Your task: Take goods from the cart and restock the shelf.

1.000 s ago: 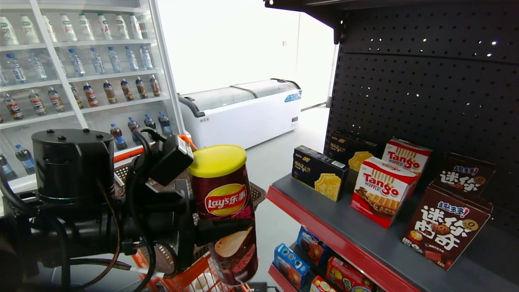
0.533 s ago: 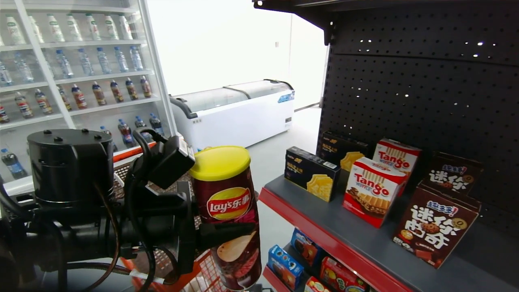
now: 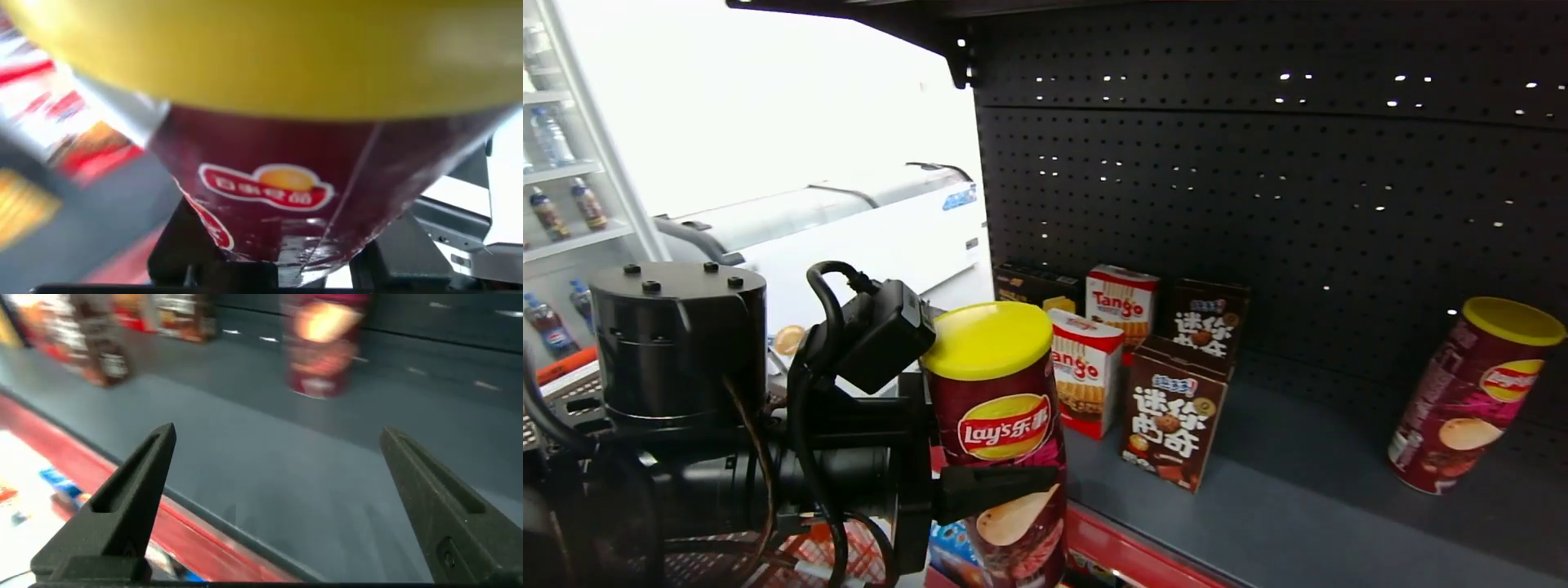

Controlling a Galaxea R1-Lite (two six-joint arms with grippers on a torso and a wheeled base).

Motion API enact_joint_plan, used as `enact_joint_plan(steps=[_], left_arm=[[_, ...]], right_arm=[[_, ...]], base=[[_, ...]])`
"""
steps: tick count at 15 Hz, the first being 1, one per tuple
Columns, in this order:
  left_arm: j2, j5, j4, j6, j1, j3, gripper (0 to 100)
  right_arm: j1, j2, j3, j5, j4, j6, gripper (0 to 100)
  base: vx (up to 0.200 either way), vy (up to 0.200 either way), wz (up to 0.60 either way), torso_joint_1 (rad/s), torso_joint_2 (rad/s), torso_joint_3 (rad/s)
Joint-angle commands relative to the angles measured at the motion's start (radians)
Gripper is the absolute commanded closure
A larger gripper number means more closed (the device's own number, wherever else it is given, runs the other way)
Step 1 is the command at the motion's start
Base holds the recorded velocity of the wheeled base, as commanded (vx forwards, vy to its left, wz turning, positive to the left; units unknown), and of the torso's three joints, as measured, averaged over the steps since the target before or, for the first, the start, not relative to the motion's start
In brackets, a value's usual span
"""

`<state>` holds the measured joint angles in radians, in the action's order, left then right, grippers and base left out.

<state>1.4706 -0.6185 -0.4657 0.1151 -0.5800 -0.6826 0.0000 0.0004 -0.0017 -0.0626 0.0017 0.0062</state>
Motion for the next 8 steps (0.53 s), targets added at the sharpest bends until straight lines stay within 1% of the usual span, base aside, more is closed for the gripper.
enact_joint_plan(steps=[1, 8], left_arm=[[-0.001, 0.000, -0.001, 0.000, -0.009, -0.002, 100], [0.002, 0.002, -0.005, 0.000, -0.009, -0.006, 100]], right_arm=[[0.000, 0.000, 0.000, 0.000, 0.000, 0.000, 0], [0.000, 0.000, 0.000, 0.000, 0.000, 0.000, 0]], base=[[0.000, 0.000, -0.60, -0.002, 0.01, 0.007], [0.000, 0.000, -0.60, 0.000, 0.00, 0.004]])
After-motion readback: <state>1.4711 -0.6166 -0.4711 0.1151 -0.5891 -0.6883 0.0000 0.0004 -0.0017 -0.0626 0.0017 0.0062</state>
